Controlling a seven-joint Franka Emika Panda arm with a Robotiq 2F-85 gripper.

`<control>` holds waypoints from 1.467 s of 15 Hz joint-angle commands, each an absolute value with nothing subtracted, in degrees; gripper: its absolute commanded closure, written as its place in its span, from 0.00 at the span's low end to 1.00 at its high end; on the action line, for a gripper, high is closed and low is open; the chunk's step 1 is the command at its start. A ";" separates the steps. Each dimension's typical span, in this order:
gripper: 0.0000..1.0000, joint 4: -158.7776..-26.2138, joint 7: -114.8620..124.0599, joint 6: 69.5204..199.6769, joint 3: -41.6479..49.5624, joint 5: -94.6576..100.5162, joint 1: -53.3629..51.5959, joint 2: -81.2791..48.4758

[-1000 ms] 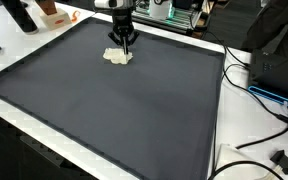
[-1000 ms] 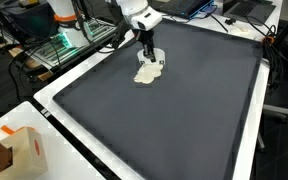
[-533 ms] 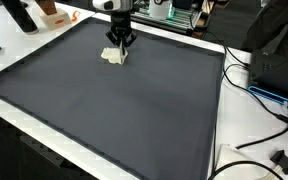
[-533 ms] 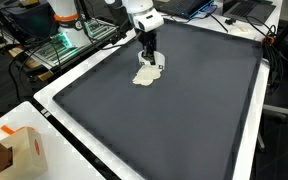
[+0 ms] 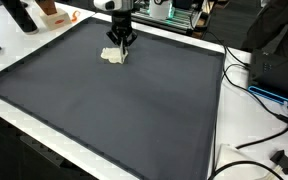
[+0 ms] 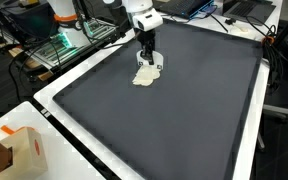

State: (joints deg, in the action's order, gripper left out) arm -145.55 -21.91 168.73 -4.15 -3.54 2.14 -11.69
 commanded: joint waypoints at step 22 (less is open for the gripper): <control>0.99 -157.43 -24.19 166.72 -0.98 1.01 7.72 -7.19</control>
State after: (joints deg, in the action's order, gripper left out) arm -157.48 -26.59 171.25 -4.91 -3.83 8.29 -3.99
